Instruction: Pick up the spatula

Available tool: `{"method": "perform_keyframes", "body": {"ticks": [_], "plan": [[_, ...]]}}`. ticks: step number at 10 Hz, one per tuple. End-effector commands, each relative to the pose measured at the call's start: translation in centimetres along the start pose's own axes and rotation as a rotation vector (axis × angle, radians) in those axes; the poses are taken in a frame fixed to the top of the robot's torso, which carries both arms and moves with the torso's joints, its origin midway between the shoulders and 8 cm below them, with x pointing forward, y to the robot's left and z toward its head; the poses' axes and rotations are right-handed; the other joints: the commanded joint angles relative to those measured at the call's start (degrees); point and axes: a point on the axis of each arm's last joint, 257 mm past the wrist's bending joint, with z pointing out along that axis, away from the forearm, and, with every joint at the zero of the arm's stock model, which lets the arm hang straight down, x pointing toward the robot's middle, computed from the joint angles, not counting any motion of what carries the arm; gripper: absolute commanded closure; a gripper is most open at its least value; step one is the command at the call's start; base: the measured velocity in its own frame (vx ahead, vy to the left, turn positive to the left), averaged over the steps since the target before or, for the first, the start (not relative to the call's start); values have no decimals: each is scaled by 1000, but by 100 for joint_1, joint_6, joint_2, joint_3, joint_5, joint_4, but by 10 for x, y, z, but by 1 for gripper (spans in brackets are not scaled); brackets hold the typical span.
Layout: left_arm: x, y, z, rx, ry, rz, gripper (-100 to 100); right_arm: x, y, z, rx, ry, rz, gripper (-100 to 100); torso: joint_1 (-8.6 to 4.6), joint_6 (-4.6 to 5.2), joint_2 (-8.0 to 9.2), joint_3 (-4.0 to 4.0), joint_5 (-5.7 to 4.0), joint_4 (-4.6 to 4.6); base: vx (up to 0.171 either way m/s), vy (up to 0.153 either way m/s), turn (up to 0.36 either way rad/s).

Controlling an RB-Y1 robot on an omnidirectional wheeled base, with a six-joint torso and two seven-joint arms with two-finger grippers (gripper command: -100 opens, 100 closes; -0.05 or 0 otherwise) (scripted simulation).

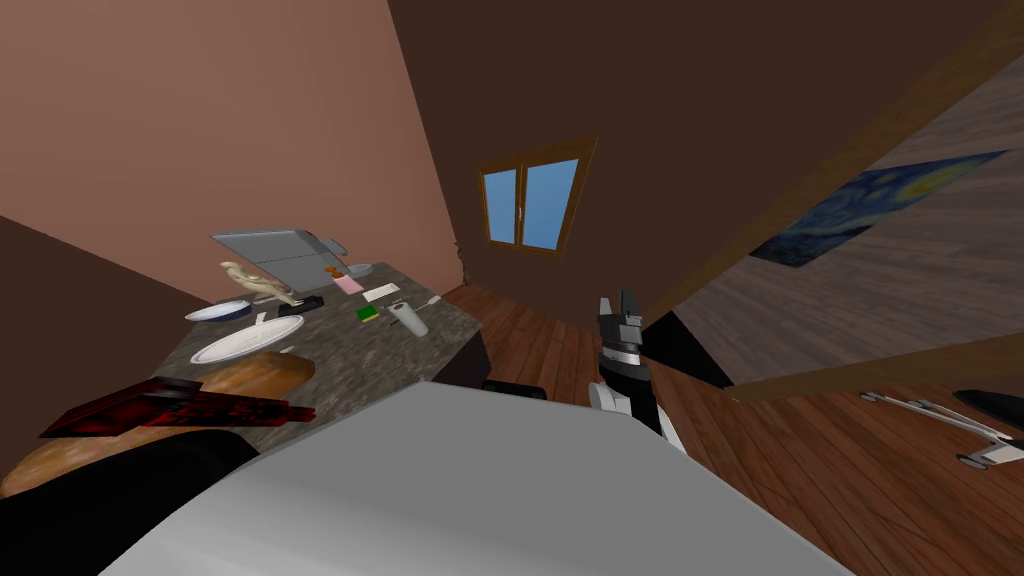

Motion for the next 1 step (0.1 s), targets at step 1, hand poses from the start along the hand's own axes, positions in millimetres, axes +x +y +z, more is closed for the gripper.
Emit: {"method": "perform_keyframes", "body": {"ticks": [1], "plan": [[0,0,0,0,0,0,0,0,0,0,0,0,0,0,0,0,0,0,0,0,0,0,0]]}}
